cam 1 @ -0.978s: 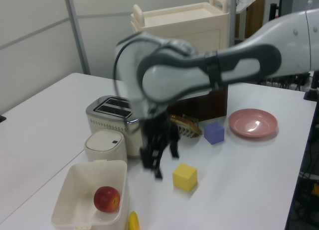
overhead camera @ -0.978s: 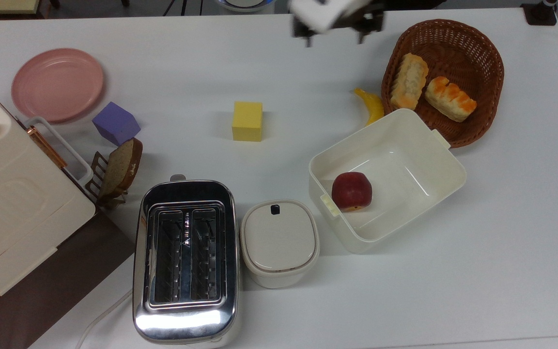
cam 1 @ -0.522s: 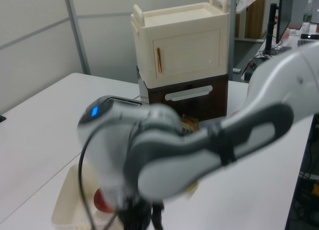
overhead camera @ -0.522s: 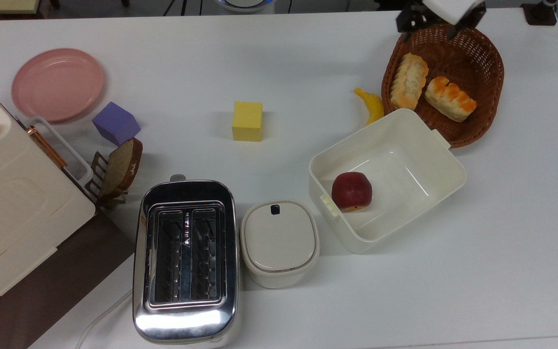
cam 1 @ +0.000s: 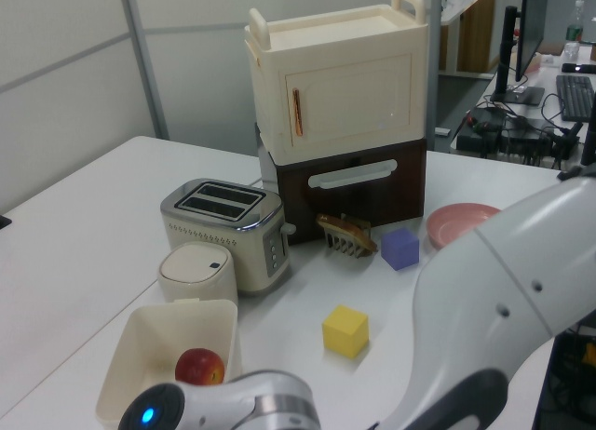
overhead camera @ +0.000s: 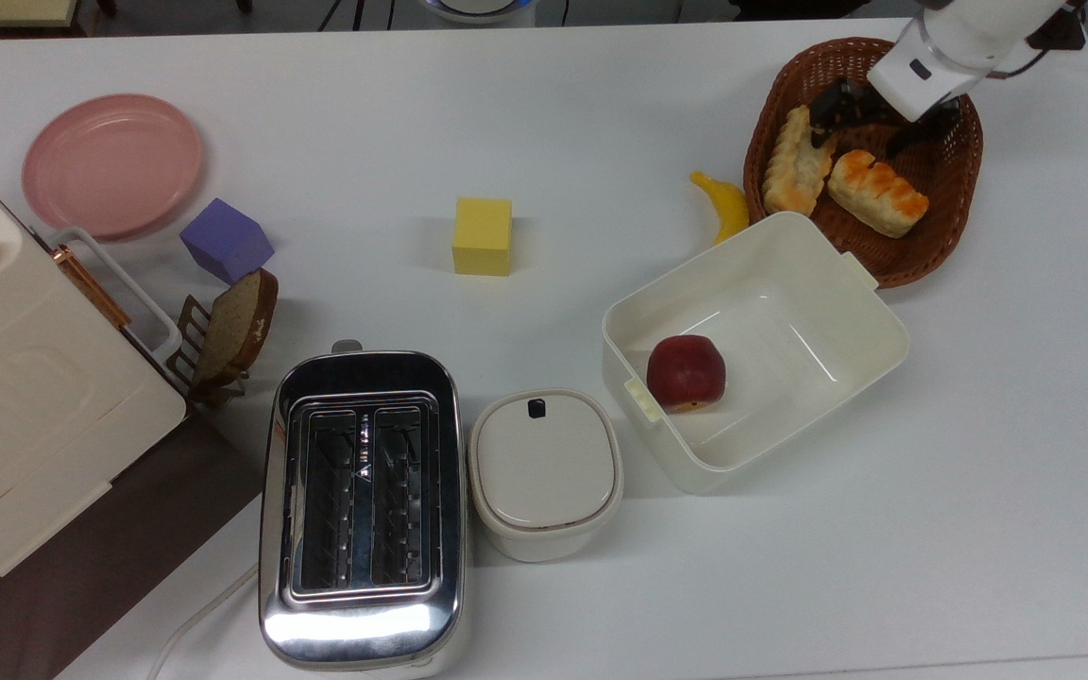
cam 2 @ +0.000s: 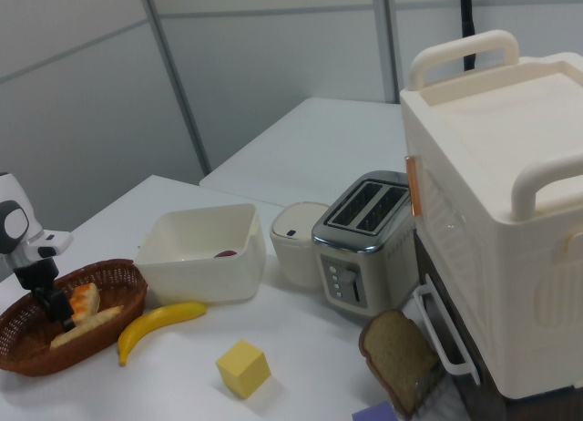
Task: Put the bread on the table
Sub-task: 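Lower the gripper and grasp the bread slice in the basket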
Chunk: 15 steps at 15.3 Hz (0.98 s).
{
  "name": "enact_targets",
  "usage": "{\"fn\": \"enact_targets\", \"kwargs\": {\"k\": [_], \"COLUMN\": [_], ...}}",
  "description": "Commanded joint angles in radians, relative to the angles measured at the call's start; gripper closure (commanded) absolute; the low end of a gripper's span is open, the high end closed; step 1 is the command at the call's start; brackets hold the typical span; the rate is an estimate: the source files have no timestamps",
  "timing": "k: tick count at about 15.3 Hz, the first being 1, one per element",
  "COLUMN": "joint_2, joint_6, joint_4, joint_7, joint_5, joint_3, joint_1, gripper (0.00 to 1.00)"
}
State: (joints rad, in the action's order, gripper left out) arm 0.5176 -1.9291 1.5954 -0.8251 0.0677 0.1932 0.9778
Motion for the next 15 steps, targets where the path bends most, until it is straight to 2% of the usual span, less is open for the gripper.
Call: {"fn": "enact_targets", "kwargs": {"k": [1,2,3,4,5,6,9,12,14,15], "joint_2": [0.044,0.053,0.056,0.055,0.052,0.042,0.007,-0.076,-0.149,-0.189], "joint_6": [-0.036,-0.044,-0.045,-0.045,-0.044,-0.041,-0.031,0.013,0.082,0.129], "joint_4": [-0.057,-0.058,-0.058,-0.058,-0.058,-0.06,-0.06,-0.057,-0.057,-0.058], "joint_7": [-0.1,-0.115,-0.115,-0.115,-0.111,-0.108,-0.085,-0.054,0.015,0.086], "joint_5": [-0.052,-0.071,-0.086,-0.092,-0.092,-0.092,-0.091,-0.079,-0.056,-0.036], "joint_3": [0.022,0.022,0.022,0.02,0.022,0.023,0.037,0.064,0.103,0.142], "joint_1": [0.016,0.016,0.016,0.015,0.013,0.012,0.004,-0.008,-0.031,-0.048], "gripper": [0.09,0.21,0.45,0.79,0.97,1.0,1.0,1.0,1.0,1.0]}}
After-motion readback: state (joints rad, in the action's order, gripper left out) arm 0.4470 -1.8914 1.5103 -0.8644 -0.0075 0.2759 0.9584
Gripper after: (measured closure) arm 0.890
